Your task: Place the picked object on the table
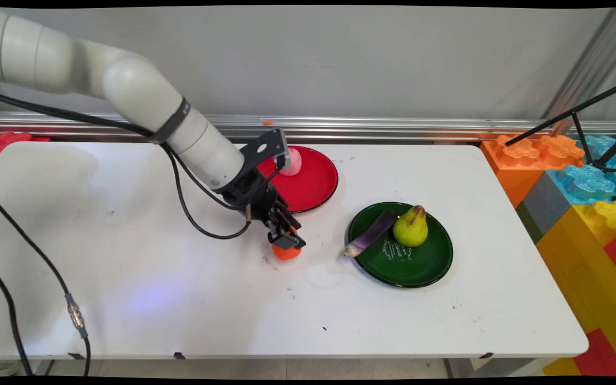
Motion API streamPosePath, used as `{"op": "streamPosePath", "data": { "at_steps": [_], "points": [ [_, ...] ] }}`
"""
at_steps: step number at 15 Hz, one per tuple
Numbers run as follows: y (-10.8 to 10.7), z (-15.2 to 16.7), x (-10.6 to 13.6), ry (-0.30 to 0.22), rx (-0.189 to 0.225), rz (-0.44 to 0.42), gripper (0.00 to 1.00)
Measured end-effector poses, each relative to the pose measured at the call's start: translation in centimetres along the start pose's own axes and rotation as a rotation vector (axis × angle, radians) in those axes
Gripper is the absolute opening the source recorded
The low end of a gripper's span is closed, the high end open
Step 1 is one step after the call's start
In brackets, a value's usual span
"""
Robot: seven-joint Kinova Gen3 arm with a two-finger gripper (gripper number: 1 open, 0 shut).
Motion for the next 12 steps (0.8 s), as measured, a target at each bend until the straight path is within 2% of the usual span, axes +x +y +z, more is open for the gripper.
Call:
{"op": "streamPosePath", "data": {
  "at_steps": [5, 12],
  "points": [
    [-0.7, 1.5, -1.2, 0.000, 0.009, 0.003, 0.00],
    [-1.3, 2.7, -1.5, 0.010, 0.017, 0.016, 0.00]
  ]
}}
